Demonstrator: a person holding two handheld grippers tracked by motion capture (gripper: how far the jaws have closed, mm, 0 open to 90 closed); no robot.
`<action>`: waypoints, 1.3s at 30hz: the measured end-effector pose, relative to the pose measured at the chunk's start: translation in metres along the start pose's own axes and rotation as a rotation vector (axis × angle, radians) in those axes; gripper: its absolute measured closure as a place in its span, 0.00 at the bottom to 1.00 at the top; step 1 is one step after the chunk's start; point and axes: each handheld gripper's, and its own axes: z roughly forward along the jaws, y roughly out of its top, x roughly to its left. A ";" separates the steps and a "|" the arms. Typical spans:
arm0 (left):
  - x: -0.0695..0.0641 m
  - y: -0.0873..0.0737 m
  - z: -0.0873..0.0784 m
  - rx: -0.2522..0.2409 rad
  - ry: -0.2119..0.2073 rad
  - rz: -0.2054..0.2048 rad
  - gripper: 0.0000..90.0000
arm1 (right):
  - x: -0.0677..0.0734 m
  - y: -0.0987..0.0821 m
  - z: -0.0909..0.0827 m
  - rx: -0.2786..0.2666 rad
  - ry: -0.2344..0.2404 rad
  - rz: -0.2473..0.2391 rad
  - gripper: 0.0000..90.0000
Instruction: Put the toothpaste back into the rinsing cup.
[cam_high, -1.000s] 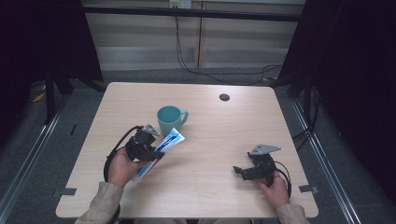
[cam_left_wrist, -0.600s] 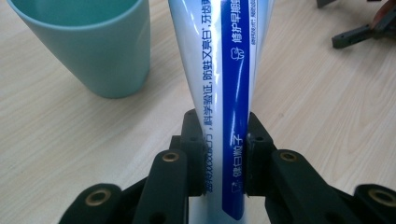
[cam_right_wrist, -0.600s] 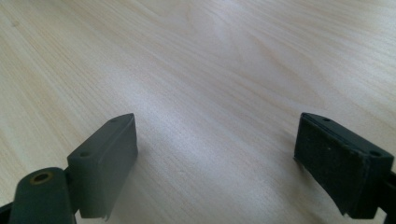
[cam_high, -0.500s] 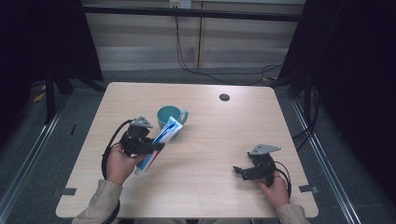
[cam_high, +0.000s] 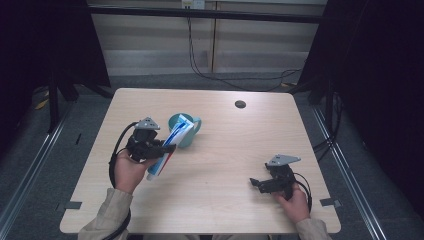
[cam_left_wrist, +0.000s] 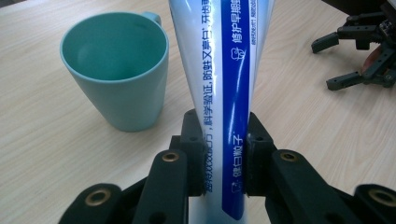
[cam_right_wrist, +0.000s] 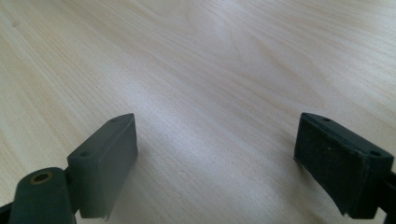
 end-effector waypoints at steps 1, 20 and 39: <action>0.000 0.001 -0.001 -0.009 0.001 -0.006 0.84 | 0.000 0.000 0.000 0.000 0.000 0.001 0.14; 0.000 0.029 0.001 -0.057 -0.001 -0.006 0.84 | 0.000 0.000 0.000 0.001 0.000 0.000 0.14; 0.004 0.049 -0.002 -0.137 0.007 -0.040 0.84 | 0.000 0.000 0.000 0.001 0.000 -0.001 0.14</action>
